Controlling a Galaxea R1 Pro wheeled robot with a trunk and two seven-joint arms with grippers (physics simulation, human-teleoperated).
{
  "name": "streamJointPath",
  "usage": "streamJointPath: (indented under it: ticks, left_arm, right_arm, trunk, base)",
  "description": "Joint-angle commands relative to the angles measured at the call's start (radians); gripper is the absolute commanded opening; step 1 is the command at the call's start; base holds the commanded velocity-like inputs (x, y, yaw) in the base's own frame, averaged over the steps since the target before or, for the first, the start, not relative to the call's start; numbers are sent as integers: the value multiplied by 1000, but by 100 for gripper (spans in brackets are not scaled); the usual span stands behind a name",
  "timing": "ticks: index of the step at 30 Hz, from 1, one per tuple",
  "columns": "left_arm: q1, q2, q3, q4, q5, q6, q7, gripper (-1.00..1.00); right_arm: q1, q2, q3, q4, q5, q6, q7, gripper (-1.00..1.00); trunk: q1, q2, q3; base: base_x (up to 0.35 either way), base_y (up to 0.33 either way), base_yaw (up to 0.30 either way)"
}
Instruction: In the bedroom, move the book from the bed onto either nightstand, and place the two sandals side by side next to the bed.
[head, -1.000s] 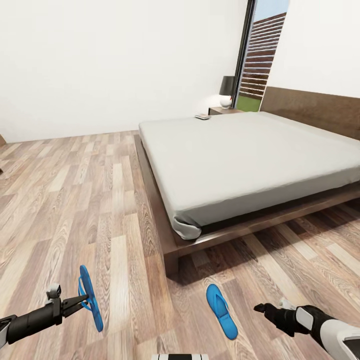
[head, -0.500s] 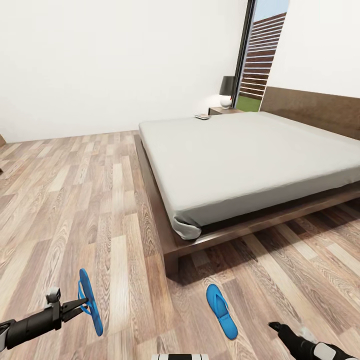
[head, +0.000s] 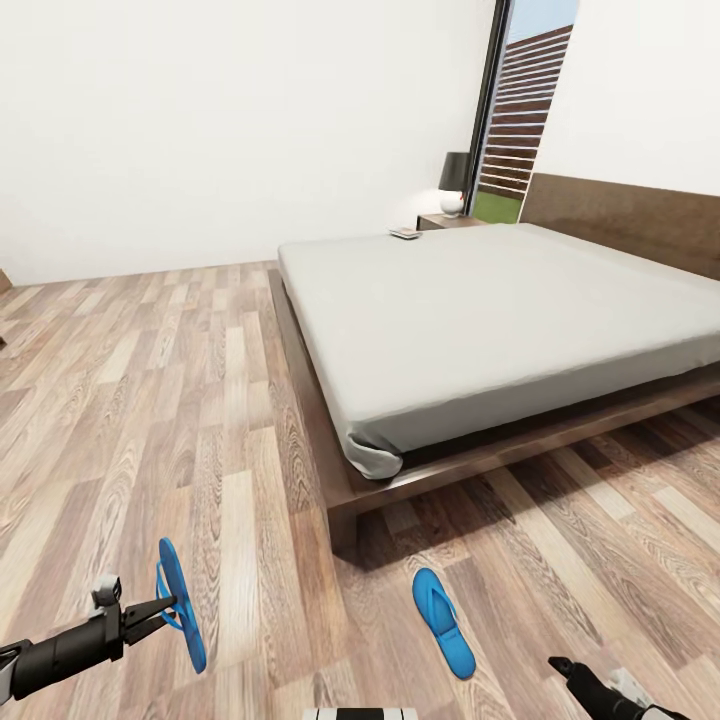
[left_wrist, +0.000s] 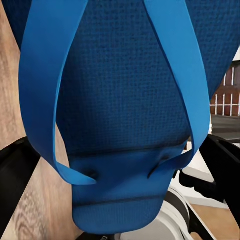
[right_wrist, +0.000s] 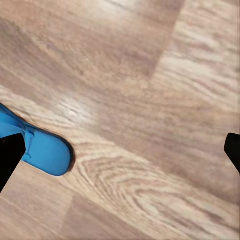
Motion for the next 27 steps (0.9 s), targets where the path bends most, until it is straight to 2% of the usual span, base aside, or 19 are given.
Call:
streamJointPath:
  ticks: [1,17,27]
  left_arm:
    - [0,0,-6,0,7,11,-4,-100]
    - [0,-2,-6,0,6,11,-1,-100]
    - [0,-3,-9,0,6,11,1,-100]
  right_arm:
    - [-1,0,8,4,-11,3,6,100]
    - [-1,0,8,4,-11,1,5,100]
    - [-1,1,8,4,-9,1,8,100]
  trunk:
    - [0,0,-1]
    - [-7,3,61]
    - [-7,3,61]
  base:
    - [0,0,0]
    - [0,0,0]
    - [0,0,0]
